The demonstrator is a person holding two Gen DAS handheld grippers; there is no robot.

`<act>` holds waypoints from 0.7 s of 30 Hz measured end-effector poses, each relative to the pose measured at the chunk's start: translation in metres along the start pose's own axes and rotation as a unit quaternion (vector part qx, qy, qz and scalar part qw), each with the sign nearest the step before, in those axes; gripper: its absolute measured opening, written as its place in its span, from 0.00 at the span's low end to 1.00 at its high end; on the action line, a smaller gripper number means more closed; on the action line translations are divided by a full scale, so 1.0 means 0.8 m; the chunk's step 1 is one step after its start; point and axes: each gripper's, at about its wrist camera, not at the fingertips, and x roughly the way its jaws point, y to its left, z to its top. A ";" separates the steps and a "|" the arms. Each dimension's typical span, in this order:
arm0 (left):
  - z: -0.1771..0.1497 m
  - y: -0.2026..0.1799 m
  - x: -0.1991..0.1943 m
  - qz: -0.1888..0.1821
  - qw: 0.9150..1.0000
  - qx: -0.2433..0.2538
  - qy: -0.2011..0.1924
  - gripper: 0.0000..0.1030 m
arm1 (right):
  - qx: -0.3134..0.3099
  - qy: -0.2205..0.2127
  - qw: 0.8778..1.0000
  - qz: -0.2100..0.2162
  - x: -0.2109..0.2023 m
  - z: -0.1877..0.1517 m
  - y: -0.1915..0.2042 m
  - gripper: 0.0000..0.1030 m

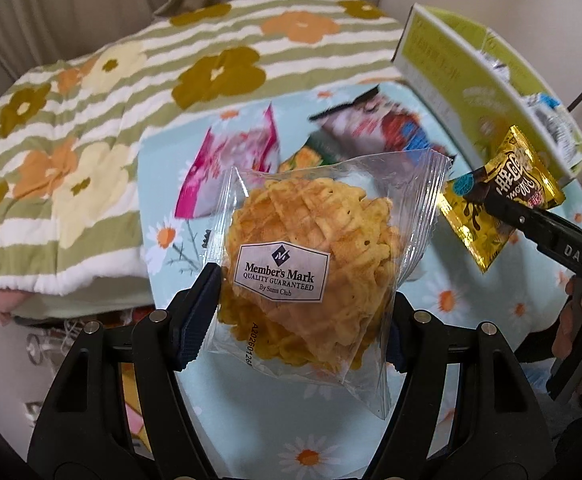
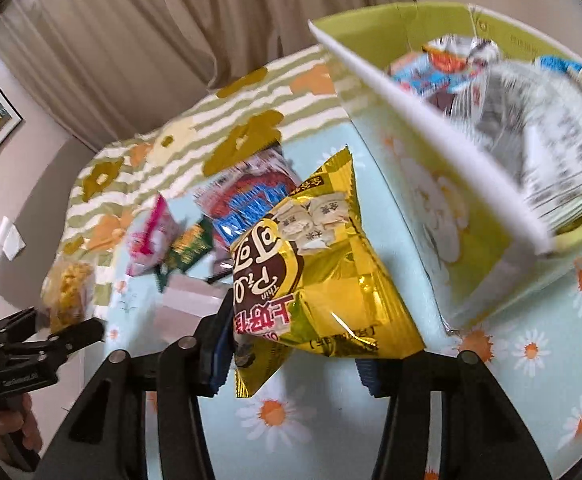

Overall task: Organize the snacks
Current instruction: 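Lower the waffle pack and gold bag into the box and open both tools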

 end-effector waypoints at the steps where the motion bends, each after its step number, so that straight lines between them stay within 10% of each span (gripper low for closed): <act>1: 0.003 -0.004 -0.005 -0.003 1.000 0.002 -0.004 0.65 | -0.004 -0.004 1.000 0.003 -0.006 0.001 0.004 0.45; 21: 0.139 -0.147 -0.088 -0.048 0.989 0.061 -0.126 0.65 | -0.039 -0.087 0.995 0.036 -0.154 0.130 -0.049 0.45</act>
